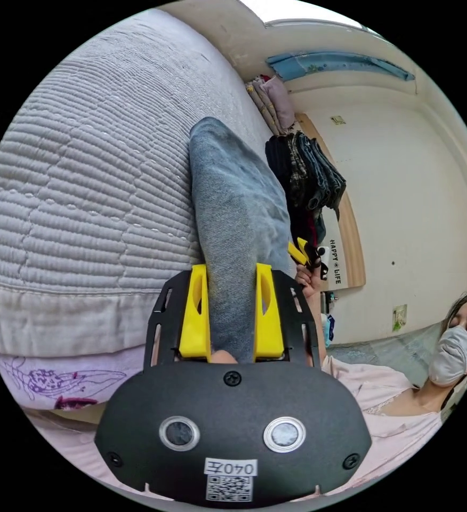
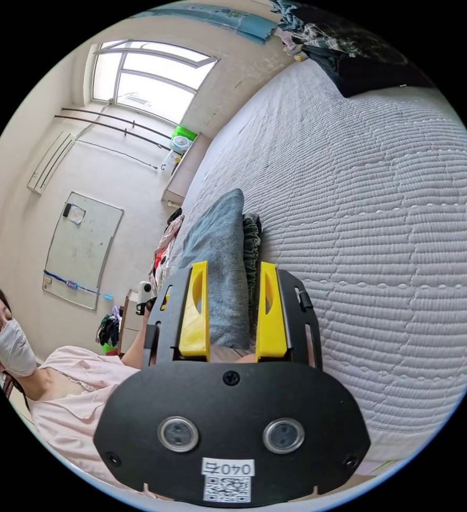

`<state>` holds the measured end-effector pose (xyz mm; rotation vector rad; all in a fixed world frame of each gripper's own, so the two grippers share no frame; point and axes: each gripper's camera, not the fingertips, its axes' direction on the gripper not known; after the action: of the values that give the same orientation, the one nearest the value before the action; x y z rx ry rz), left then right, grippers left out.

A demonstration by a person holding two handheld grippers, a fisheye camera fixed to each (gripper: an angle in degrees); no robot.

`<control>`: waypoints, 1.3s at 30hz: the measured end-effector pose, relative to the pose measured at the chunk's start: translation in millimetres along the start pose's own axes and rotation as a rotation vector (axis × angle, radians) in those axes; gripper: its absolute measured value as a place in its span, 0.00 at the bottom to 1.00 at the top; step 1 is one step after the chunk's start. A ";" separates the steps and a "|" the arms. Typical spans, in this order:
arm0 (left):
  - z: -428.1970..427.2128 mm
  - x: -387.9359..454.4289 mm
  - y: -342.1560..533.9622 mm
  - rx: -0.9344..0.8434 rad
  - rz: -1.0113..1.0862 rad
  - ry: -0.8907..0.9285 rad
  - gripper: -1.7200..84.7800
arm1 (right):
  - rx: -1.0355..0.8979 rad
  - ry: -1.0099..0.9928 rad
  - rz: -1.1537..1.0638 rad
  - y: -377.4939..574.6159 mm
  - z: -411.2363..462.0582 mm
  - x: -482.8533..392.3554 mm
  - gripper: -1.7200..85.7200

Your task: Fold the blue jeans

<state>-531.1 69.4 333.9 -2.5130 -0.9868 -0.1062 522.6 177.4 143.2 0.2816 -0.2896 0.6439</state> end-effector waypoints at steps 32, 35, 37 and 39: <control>-5.9 -4.3 11.7 0.006 0.035 0.084 0.07 | -0.305 -0.353 0.070 -15.0 103.7 49.4 0.18; 1.8 -4.8 22.9 0.013 0.014 0.099 0.07 | -0.300 -0.365 0.062 -8.2 116.2 53.7 0.14; 3.6 2.4 32.0 0.026 0.031 0.080 0.06 | -0.279 -0.355 0.039 -0.7 116.4 47.0 0.13; 1.2 32.6 45.4 0.057 0.140 0.045 0.06 | -0.263 -0.299 -0.022 5.9 112.2 29.0 0.12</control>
<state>-476.8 60.9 323.4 -2.5076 -0.7830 -0.0901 521.3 159.1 257.8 0.1273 -0.6514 0.5342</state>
